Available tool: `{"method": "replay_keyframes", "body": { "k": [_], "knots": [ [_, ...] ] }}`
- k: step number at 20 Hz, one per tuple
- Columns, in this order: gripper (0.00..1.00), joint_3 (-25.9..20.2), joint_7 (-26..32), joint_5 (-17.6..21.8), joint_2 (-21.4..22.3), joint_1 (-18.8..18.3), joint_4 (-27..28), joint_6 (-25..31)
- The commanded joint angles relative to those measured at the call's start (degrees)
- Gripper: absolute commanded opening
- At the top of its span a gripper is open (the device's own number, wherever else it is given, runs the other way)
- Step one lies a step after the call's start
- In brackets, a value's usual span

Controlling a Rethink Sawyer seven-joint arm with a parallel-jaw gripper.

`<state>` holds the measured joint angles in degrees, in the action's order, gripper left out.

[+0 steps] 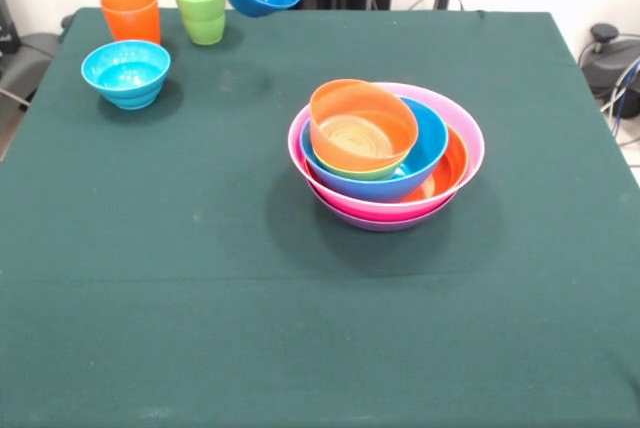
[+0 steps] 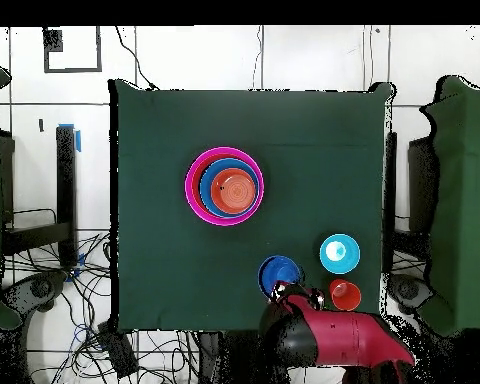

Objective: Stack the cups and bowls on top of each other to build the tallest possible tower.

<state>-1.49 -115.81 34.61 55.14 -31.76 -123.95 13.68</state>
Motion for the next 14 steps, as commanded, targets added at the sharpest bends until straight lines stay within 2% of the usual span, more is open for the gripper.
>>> {"method": "replay_keyframes", "body": {
  "k": [1,4,6,8,10,12,13,14],
  "knots": [
    [1.00,-17.8,11.4,-1.0,3.7,-16.2,-8.4,2.2],
    [1.00,-18.2,13.2,-2.4,5.0,-16.8,-7.8,4.9],
    [1.00,-20.2,15.3,-5.6,9.9,-17.6,-9.6,8.7],
    [1.00,-19.7,12.8,-6.2,12.3,-14.8,-10.3,9.7],
    [1.00,-19.2,9.7,-6.1,12.7,-12.2,-9.3,10.6],
    [1.00,-19.8,8.4,-6.1,10.9,-10.9,-6.8,12.6],
    [1.00,-20.2,7.5,-5.8,8.5,-10.0,-5.0,13.3],
    [1.00,-20.7,7.6,-5.9,7.6,-10.3,-4.5,13.6]
  ]
}}
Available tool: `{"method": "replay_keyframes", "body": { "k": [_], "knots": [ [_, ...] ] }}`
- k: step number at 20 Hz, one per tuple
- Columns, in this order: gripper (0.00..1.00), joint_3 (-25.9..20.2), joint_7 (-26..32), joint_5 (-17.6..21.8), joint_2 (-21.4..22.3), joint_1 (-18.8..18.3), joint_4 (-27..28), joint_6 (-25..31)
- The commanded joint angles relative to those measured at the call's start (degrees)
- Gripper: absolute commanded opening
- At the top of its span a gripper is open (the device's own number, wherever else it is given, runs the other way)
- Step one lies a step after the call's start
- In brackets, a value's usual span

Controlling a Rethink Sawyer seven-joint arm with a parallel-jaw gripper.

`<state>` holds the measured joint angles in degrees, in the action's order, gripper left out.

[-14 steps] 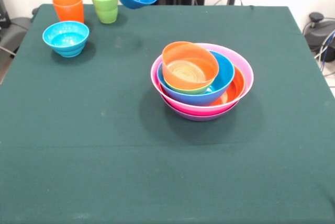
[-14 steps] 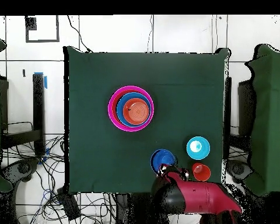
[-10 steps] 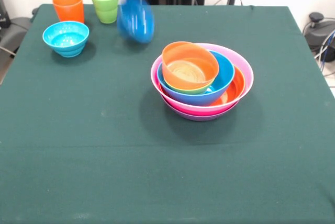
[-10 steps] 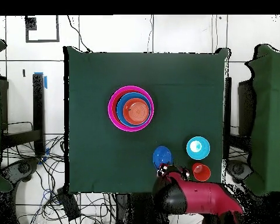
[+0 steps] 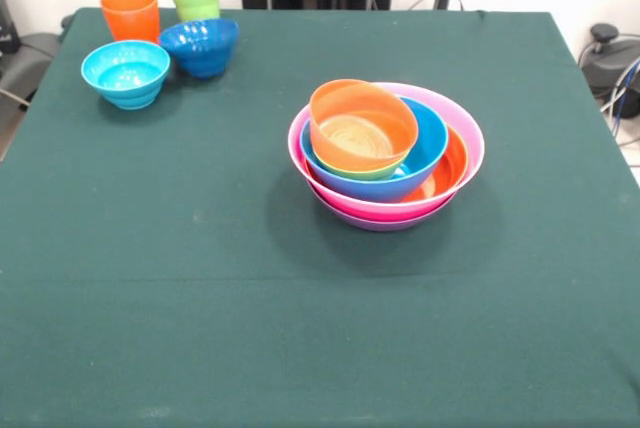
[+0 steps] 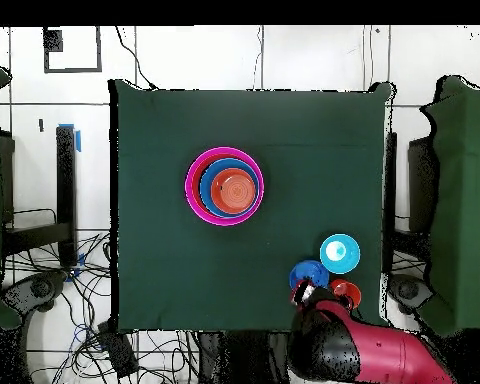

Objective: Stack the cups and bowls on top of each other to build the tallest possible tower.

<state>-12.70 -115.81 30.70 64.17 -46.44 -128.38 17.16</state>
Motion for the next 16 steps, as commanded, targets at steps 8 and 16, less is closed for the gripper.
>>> {"method": "replay_keyframes", "body": {
  "k": [8,16],
  "knots": [
    [1.00,-9.3,4.3,-0.5,-5.9,8.1,6.0,11.2],
    [1.00,-9.6,3.8,0.3,-7.7,8.0,6.9,10.4]
  ]
}}
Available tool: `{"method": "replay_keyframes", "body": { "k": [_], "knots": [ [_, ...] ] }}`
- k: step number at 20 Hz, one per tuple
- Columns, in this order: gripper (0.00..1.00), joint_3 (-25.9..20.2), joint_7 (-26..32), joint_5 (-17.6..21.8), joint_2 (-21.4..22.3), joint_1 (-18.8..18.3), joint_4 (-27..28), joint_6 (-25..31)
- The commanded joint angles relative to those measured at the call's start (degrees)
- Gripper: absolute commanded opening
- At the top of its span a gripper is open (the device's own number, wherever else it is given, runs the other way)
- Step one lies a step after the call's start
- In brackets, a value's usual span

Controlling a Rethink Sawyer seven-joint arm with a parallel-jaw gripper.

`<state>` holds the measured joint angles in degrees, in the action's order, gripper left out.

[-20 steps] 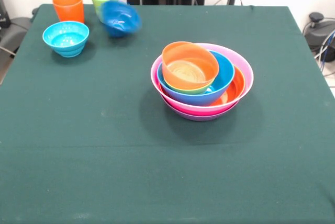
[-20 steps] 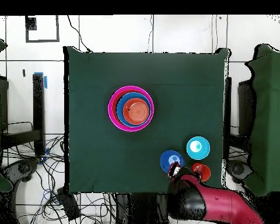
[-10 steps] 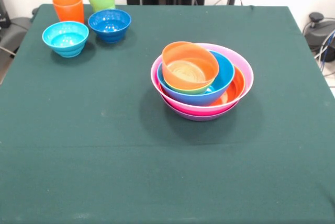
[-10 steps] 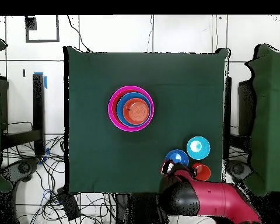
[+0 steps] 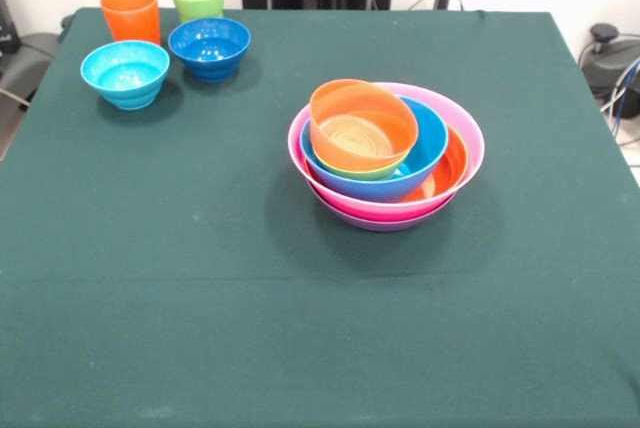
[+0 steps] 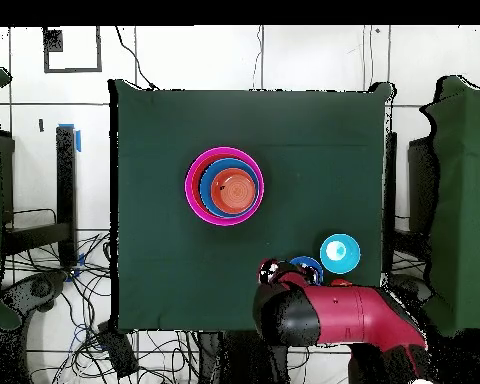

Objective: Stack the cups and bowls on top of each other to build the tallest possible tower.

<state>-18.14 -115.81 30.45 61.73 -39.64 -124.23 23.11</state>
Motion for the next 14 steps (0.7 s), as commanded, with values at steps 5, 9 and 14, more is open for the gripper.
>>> {"method": "replay_keyframes", "body": {
  "k": [5,9,14],
  "knots": [
    [1.00,1.7,-1.4,9.5,-14.8,4.2,4.7,-7.6],
    [1.00,4.2,-2.3,13.0,-23.0,4.7,8.2,-16.0],
    [1.00,3.8,-1.0,14.4,-23.6,4.5,9.7,-16.4]
  ]
}}
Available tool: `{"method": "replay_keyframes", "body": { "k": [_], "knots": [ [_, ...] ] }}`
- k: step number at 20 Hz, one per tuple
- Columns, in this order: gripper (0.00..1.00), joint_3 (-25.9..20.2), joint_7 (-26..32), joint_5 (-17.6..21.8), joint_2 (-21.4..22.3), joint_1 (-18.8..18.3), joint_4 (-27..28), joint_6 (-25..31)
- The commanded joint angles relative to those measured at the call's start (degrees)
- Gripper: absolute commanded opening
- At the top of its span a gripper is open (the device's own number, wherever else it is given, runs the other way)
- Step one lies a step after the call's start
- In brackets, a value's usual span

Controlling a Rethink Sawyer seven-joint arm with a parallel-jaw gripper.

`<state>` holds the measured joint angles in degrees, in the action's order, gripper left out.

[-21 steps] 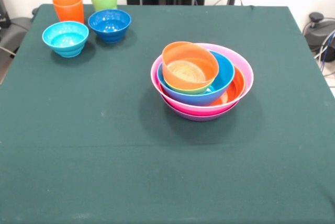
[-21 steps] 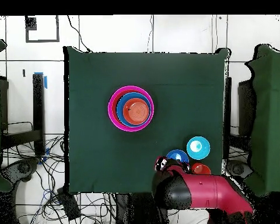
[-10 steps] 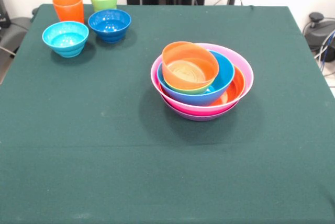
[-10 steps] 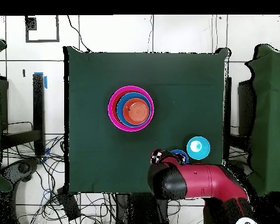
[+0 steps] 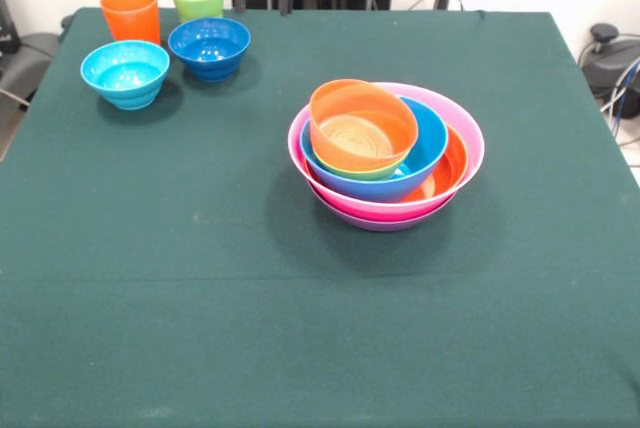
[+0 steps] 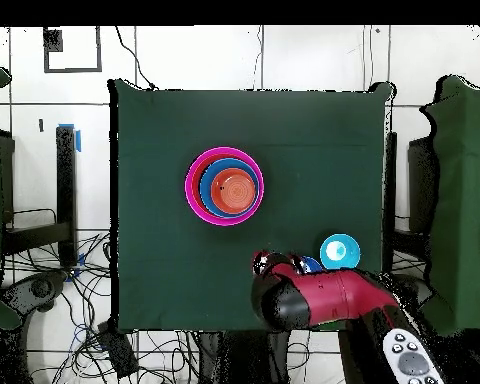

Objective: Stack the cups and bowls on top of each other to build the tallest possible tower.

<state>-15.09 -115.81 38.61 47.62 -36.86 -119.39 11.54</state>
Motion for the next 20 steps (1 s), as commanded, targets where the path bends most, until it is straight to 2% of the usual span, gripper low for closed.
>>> {"method": "replay_keyframes", "body": {
  "k": [1,8,14,17,20],
  "knots": [
    [1.00,0.7,-0.4,6.7,-9.5,1.6,5.4,-5.0],
    [1.00,-4.2,4.1,7.4,-12.8,-1.3,8.6,-1.8],
    [1.00,-9.5,7.1,4.5,-13.4,-5.4,6.4,3.3],
    [1.00,-12.5,7.5,3.8,-14.5,-8.1,5.1,3.7],
    [1.00,-14.2,6.7,2.8,-13.4,-8.3,4.3,4.6]
  ]
}}
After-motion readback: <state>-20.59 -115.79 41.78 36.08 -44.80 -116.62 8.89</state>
